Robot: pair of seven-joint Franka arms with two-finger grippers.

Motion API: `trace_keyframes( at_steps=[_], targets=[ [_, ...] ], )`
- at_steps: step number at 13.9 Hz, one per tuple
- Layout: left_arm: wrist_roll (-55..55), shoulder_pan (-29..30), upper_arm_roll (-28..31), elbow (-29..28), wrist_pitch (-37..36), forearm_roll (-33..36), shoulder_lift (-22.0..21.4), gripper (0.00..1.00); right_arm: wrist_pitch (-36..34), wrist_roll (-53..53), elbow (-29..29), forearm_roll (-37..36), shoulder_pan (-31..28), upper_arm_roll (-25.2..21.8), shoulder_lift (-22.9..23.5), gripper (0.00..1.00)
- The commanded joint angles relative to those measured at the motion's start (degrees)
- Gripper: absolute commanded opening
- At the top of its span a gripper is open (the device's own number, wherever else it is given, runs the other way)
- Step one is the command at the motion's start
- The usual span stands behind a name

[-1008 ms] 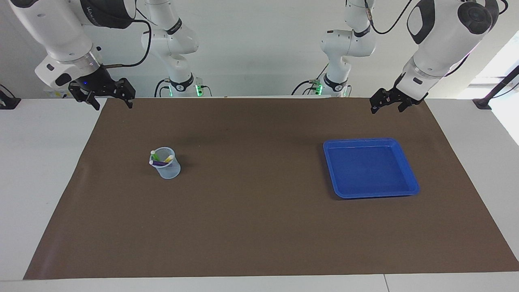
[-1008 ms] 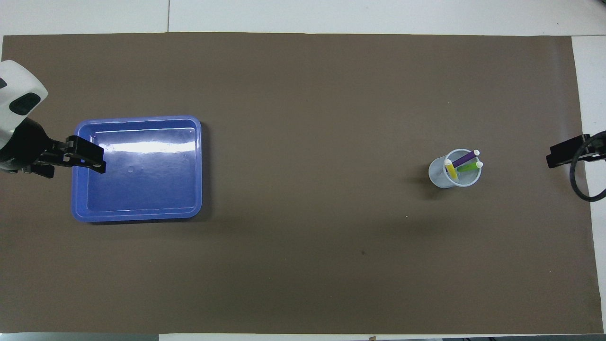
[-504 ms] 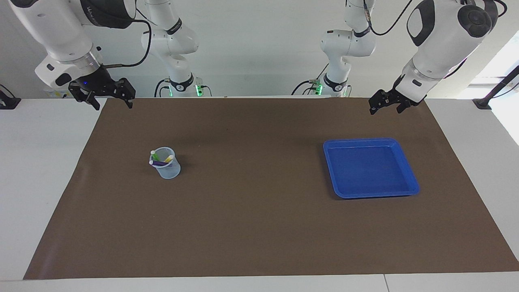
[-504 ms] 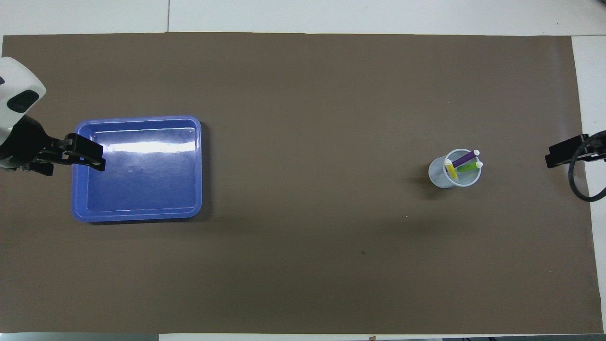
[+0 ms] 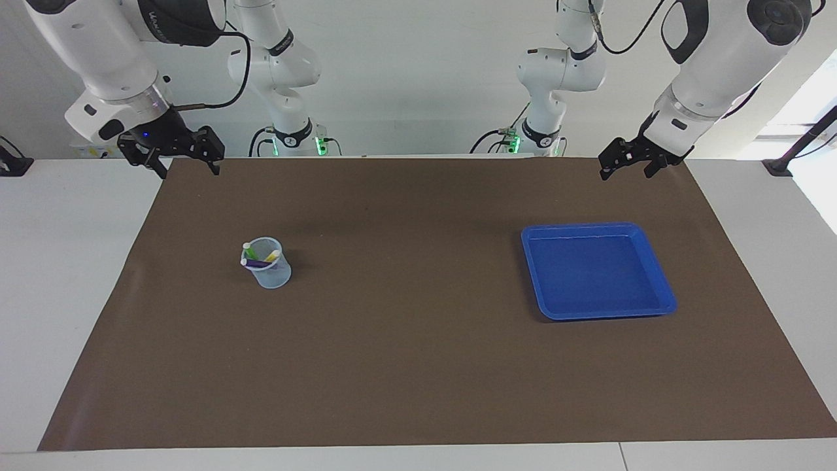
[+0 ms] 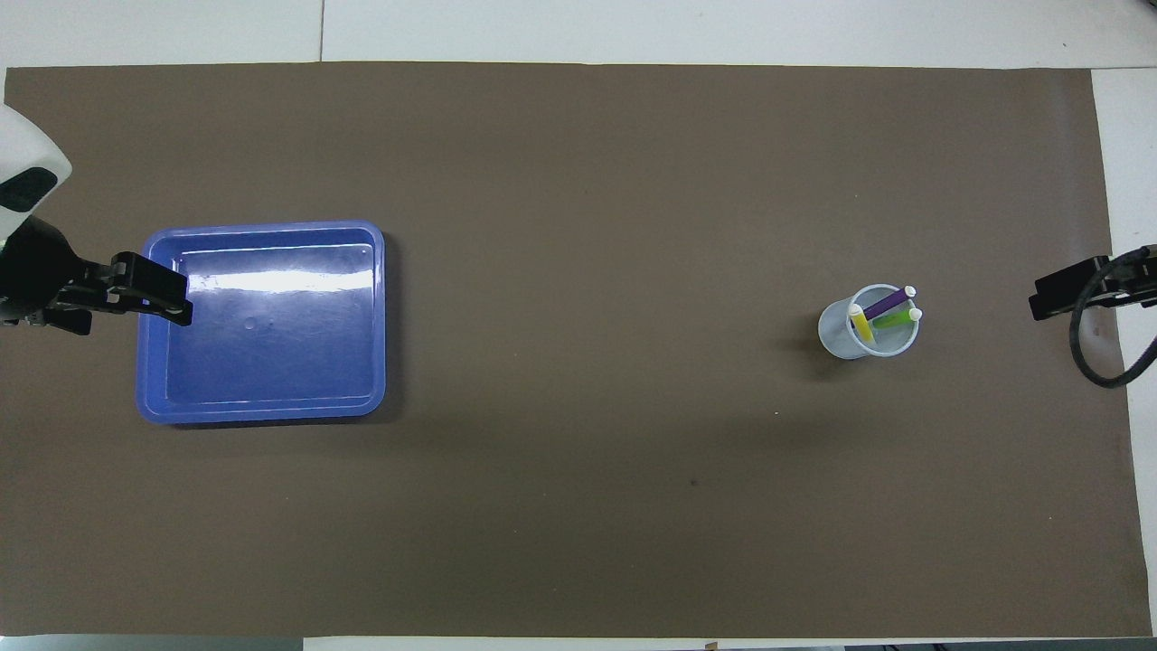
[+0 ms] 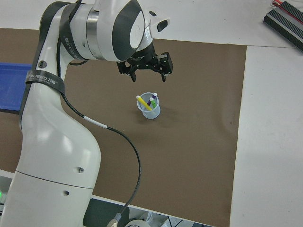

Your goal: Transfer and insert pens with both arms

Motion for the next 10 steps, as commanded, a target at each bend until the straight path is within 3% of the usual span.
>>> trace_keyframes(
  at_steps=[1, 10],
  targets=[
    [0.43, 0.57, -0.16, 0.90, -1.28, -0.41, -0.20, 1.00, -0.24, 1.14, 0.71, 0.51, -0.22, 0.35, -0.83, 1.00],
    [0.34, 0.48, -0.34, 1.07, -1.19, -0.50, -0.29, 1.00, -0.25, 1.23, 0.88, 0.60, -0.22, 0.70, -0.65, 1.00]
  ],
)
